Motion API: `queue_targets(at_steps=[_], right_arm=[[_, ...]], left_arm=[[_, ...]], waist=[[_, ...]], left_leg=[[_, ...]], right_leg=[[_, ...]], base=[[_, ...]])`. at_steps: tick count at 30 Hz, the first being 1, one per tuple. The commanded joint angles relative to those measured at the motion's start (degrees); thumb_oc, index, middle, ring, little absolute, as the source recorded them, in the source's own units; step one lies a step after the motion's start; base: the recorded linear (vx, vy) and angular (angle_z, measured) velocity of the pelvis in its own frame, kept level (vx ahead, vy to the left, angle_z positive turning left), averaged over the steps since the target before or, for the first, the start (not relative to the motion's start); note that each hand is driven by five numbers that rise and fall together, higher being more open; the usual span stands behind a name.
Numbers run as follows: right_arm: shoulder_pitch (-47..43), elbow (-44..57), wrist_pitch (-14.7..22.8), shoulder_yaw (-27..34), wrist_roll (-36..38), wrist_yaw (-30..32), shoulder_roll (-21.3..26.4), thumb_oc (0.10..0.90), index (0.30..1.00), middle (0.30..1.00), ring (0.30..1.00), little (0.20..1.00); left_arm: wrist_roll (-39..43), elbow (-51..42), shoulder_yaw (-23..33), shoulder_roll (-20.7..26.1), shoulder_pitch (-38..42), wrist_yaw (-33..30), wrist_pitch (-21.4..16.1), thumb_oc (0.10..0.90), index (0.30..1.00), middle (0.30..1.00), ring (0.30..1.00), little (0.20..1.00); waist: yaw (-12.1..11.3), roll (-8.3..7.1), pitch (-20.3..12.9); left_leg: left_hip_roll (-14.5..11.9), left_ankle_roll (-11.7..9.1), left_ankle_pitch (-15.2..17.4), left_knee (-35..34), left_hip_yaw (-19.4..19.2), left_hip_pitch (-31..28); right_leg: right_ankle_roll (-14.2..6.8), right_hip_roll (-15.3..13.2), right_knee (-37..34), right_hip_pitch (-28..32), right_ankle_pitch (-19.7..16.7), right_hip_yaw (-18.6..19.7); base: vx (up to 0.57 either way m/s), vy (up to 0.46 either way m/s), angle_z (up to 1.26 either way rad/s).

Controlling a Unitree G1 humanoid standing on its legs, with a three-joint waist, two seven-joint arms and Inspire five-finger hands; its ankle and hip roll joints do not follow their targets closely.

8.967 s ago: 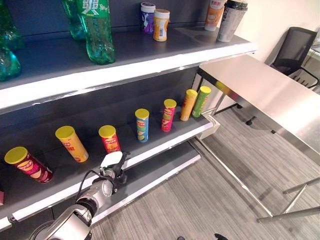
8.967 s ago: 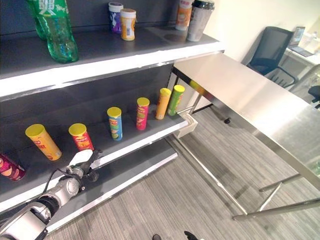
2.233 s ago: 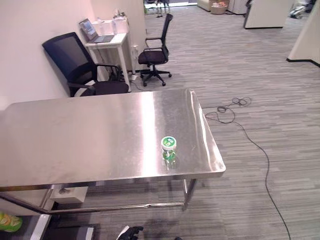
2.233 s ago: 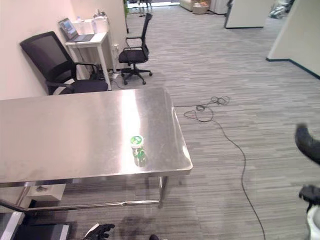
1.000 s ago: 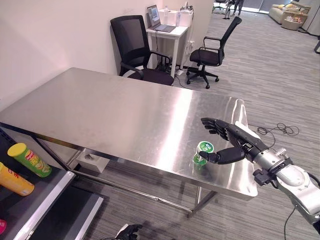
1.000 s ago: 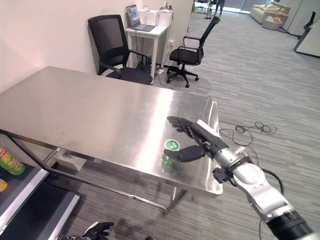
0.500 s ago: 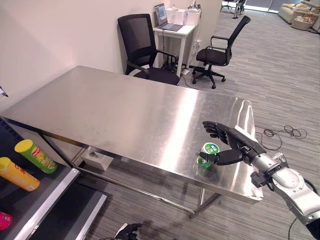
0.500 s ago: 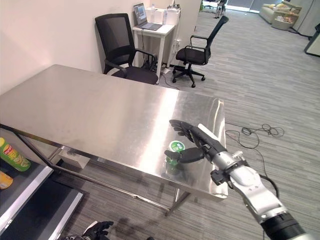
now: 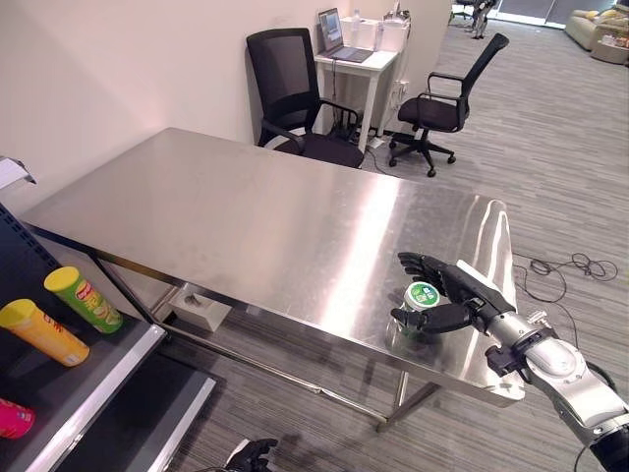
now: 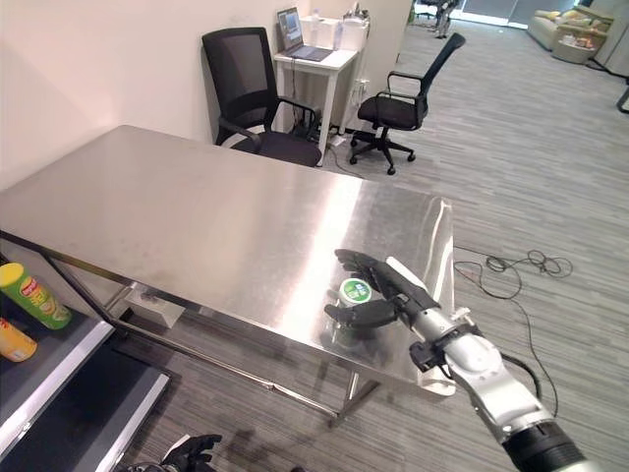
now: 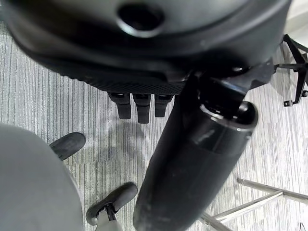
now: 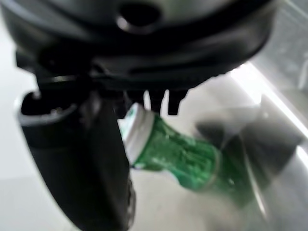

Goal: Put the goods on the table back onto the shelves and tidy them up.

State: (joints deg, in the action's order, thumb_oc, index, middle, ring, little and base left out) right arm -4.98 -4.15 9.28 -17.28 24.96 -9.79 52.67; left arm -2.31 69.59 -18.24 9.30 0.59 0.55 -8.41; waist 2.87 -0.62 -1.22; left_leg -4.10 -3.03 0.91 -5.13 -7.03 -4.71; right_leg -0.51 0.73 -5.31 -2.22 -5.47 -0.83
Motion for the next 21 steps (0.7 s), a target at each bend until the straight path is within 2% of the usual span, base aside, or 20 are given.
queue_targets(at_steps=[1, 7, 8, 10, 11, 12, 21], right_arm=[[-4.34, -0.84, 4.15, 3.39, -0.03, 2.02, -3.11, 0.800, 0.900, 0.900, 0.900, 0.900], [-4.52, -1.17, 4.12, 3.21, -1.15, 2.15, -3.31, 0.800, 0.900, 0.900, 0.900, 0.900], [-4.55, -1.27, 4.10, 3.16, -1.48, 2.18, -3.35, 0.723, 0.785, 0.785, 0.785, 0.785], [-4.55, -1.61, 4.01, 2.89, -2.31, 2.33, -3.79, 0.494, 0.441, 0.441, 0.441, 0.441], [-4.55, -1.61, 4.01, 2.89, -2.32, 2.33, -3.79, 0.494, 0.441, 0.441, 0.441, 0.441], [-4.54, -1.63, 4.04, 2.87, -2.74, 2.45, -3.81, 0.403, 0.305, 0.305, 0.305, 0.305], [-3.74, -2.41, 4.69, 4.33, -9.38, 5.31, -5.28, 0.400, 0.300, 0.300, 0.300, 0.300]], left_arm=[[0.06, 4.14, -2.45, 0.79, 0.54, -0.15, -1.51, 0.800, 0.900, 0.900, 0.900, 0.900], [0.09, 4.04, -2.49, 0.74, 0.43, -0.10, -1.53, 0.800, 0.900, 0.900, 0.900, 0.900], [0.10, 4.09, -2.42, 0.78, 0.47, -0.16, -1.53, 0.800, 0.900, 0.900, 0.900, 0.900], [0.06, 4.22, -2.24, 0.81, 0.47, -0.27, -1.48, 0.800, 0.900, 0.900, 0.900, 0.900], [0.05, 4.22, -2.24, 0.82, 0.47, -0.27, -1.48, 0.800, 0.900, 0.900, 0.900, 0.900], [0.03, 4.27, -2.19, 0.85, 0.45, -0.34, -1.49, 0.800, 0.900, 0.900, 0.900, 0.900], [-2.45, 3.87, -2.70, 0.98, 0.83, -1.62, -1.58, 0.800, 0.900, 0.900, 0.900, 0.900]], waist=[[-2.44, -3.91, -4.02], [-2.58, -3.91, -3.90], [-2.64, -3.92, -3.88], [-2.73, -3.98, -3.82], [-2.73, -3.98, -3.82], [-2.76, -3.99, -3.81], [-2.88, -4.05, -3.59]], left_leg=[[-1.14, -1.37, 0.44, 0.13, -1.18, -0.73], [-1.05, -1.29, 0.54, 0.13, -1.13, -0.76], [-1.03, -1.28, 0.56, 0.13, -1.14, -0.74], [-0.97, -1.22, 0.62, 0.13, -1.14, -0.83], [-0.97, -1.22, 0.62, 0.13, -1.13, -0.83], [-0.96, -1.21, 0.63, 0.13, -1.15, -0.82], [-0.83, -0.91, 1.07, 0.13, -1.28, -1.10]], right_leg=[[-7.09, -6.22, 5.97, -0.98, 4.33, 2.91], [-7.16, -6.35, 5.85, -0.94, 4.28, 2.93], [-7.19, -6.39, 5.79, -0.91, 4.26, 2.91], [-7.24, -6.50, 5.77, -0.78, 4.26, 2.78], [-7.24, -6.50, 5.77, -0.77, 4.26, 2.78], [-7.27, -6.53, 5.74, -0.76, 4.26, 2.75], [-7.33, -6.61, 5.58, -0.69, 4.22, 3.08]], base=[[0.00, 0.000, 0.00], [0.00, 0.006, 0.03], [0.00, 0.000, 0.00], [0.00, 0.000, 0.00], [0.00, 0.000, 0.00], [0.00, 0.000, 0.00], [0.00, 0.000, 0.00]])
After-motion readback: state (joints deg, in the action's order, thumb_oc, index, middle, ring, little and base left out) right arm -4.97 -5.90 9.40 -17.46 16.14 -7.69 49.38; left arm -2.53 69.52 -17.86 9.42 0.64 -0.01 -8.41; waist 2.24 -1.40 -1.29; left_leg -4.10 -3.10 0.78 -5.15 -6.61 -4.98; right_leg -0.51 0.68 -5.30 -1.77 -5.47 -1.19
